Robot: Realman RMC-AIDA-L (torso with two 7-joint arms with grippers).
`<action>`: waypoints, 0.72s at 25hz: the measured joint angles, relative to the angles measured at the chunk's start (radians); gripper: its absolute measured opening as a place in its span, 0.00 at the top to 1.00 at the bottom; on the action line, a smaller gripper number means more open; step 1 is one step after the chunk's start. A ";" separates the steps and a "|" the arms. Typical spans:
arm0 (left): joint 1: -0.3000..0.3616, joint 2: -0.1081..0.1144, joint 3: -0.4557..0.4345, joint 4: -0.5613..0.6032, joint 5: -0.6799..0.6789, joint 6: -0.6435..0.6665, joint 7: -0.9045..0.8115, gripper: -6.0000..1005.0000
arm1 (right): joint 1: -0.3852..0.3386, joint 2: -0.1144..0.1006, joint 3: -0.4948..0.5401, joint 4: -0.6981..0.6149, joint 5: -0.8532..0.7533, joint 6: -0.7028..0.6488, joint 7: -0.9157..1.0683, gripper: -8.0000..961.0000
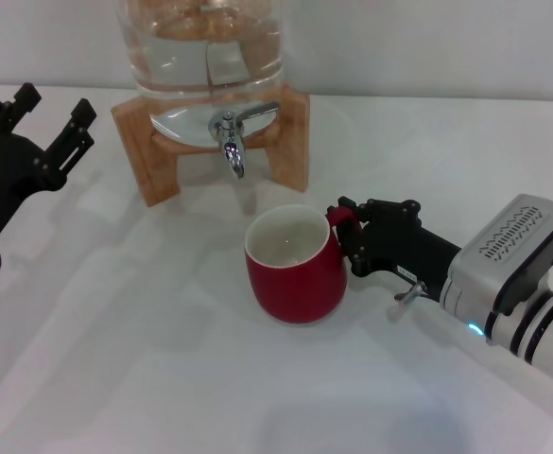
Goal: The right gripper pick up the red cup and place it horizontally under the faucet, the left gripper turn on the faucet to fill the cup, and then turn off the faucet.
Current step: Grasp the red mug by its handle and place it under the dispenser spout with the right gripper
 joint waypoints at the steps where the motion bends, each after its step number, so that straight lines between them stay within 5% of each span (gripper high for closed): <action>1: 0.004 0.000 0.001 0.000 0.000 -0.002 0.001 0.24 | 0.001 0.000 0.000 0.000 0.000 0.000 0.000 0.88; 18: 0.055 0.000 0.002 0.000 0.000 -0.032 0.002 0.24 | 0.073 0.000 0.000 0.013 0.001 0.078 0.000 0.88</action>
